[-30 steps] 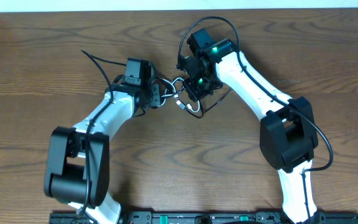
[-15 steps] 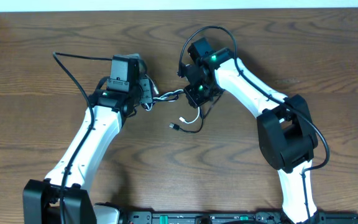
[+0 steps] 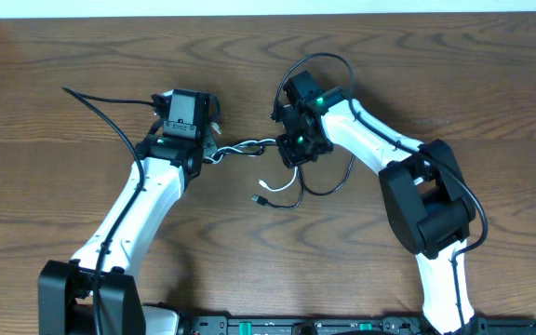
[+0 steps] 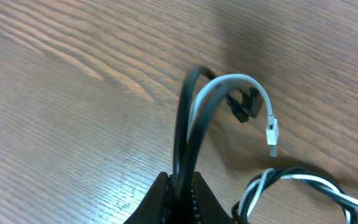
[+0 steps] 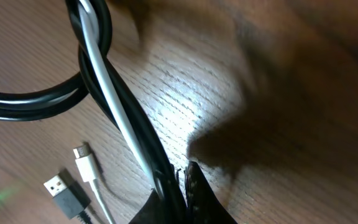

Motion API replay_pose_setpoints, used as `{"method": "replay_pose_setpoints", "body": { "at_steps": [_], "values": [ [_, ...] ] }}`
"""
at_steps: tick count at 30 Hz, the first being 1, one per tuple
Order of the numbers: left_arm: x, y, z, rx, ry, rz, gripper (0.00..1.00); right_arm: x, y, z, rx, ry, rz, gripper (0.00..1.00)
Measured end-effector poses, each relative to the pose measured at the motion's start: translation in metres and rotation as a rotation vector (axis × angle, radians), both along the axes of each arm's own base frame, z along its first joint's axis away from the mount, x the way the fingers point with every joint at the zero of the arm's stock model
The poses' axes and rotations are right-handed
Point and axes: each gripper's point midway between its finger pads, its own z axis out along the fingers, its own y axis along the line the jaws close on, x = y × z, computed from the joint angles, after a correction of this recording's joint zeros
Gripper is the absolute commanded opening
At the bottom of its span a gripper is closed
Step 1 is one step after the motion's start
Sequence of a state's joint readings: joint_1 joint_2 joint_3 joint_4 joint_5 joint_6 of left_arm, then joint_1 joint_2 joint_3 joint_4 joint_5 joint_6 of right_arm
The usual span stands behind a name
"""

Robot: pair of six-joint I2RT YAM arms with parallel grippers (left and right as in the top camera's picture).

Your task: Untangle cables

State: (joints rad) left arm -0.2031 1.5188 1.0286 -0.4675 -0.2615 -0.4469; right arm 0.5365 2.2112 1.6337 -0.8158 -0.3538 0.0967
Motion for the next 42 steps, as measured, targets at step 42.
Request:
{"method": "replay_pose_setpoints", "body": {
  "at_steps": [42],
  "values": [
    [-0.004, 0.033, -0.041, -0.147, 0.067, 0.235, 0.24, 0.034, -0.005, -0.002, -0.053, -0.148, -0.076, 0.07]
  ]
}}
